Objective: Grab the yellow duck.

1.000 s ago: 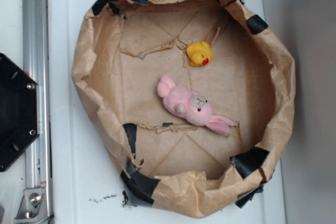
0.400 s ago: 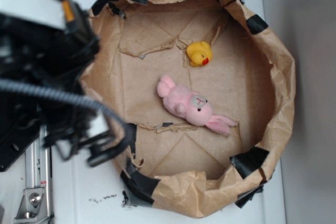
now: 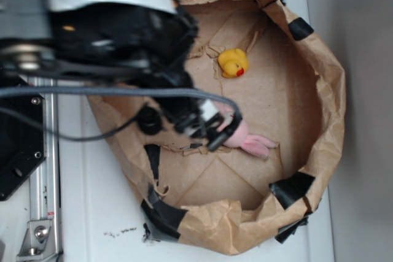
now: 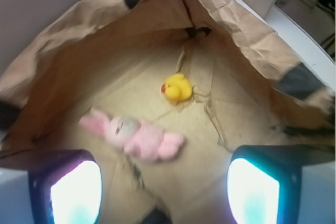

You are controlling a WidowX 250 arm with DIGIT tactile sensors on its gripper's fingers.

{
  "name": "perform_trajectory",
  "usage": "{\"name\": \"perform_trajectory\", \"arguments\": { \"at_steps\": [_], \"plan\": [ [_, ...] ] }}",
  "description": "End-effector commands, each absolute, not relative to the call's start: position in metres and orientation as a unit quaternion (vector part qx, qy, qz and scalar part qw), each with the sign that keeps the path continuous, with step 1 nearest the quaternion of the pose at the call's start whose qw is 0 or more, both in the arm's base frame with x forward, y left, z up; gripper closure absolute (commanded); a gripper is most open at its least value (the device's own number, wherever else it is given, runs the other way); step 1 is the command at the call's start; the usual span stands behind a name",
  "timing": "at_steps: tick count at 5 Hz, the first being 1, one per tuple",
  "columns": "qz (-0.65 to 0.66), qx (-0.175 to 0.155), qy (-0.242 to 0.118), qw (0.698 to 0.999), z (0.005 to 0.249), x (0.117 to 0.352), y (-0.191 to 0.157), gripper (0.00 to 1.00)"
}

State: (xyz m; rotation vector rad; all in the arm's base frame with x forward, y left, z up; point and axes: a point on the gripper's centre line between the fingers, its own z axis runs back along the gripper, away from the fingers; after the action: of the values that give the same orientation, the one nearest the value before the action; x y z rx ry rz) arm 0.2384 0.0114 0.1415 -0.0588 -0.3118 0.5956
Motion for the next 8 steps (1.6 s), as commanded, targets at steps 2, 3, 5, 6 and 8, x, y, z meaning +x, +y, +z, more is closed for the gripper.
{"name": "perform_trajectory", "arguments": {
  "at_steps": [2, 3, 5, 6, 8],
  "plan": [
    [0.337, -0.008, -0.163, 0.927, 0.13, 0.263, 0.047, 0.0],
    [0.337, -0.008, -0.163, 0.927, 0.13, 0.263, 0.047, 0.0],
    [0.337, -0.008, -0.163, 0.927, 0.13, 0.263, 0.047, 0.0],
    [0.38, 0.0, -0.197, 0.904, 0.111, 0.271, 0.052, 0.0],
    [0.406, 0.047, -0.2, 0.89, 0.086, 0.283, 0.058, 0.0]
  ]
}}
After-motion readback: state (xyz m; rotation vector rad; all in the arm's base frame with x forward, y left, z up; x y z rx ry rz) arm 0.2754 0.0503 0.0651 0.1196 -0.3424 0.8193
